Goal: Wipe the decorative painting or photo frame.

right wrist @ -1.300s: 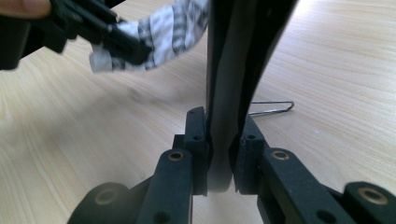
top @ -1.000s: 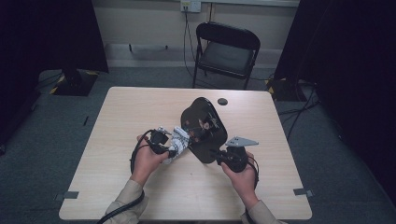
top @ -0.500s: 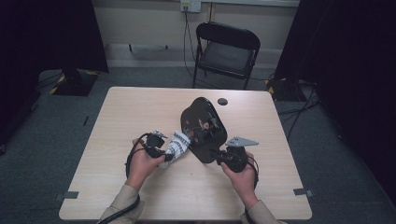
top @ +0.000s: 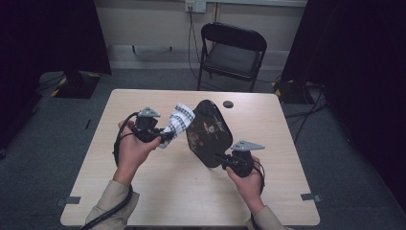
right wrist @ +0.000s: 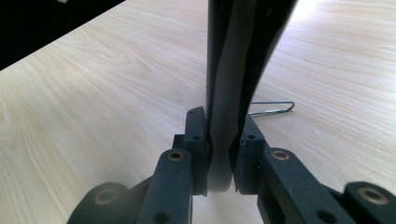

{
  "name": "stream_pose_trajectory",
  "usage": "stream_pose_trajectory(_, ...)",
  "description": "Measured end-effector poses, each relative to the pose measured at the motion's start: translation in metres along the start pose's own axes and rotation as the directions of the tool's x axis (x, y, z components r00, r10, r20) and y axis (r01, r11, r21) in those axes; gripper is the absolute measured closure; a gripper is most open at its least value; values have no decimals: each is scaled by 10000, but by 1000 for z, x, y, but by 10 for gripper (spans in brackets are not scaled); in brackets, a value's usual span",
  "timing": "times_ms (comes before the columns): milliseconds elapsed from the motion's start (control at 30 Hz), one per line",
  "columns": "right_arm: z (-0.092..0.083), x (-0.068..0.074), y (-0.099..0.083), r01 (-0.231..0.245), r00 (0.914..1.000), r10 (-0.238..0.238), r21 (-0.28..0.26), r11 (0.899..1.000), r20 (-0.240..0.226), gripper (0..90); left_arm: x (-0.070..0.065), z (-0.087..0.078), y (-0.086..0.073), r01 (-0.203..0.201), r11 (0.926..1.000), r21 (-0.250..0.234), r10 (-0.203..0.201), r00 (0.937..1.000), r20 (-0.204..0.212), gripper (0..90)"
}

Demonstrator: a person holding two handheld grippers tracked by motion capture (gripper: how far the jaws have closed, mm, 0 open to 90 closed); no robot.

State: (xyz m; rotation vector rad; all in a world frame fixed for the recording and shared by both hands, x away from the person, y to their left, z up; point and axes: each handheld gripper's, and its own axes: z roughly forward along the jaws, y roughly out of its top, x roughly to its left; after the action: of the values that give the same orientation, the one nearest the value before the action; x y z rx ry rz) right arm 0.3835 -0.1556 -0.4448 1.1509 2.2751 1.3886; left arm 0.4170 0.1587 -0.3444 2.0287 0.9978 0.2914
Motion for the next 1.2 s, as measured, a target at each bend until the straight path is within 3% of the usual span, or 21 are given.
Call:
stream_pose_trajectory(100,0,0,0,1,10000,-1,3,10000,8,790,-6,1,12,-158,9996,-231,159,9999,63,734)
stream_pose_trajectory(267,0,0,0,7,10000,-7,-1,10000,-2,790,-9,15,13,-296,9995,108,295,9995,135,734)
stream_pose_trajectory(500,0,1,0,17,10000,-17,-1,10000,9,789,-6,35,-5,-119,9984,546,109,9998,189,733)
stream_pose_trajectory(867,0,0,1,45,10000,-45,42,10000,4,790,0,52,-31,36,9944,1058,-40,10000,42,733)
stream_pose_trajectory(1200,0,0,2,31,10000,-30,126,9999,-19,789,6,74,-59,310,9825,1835,-312,9995,-21,733)
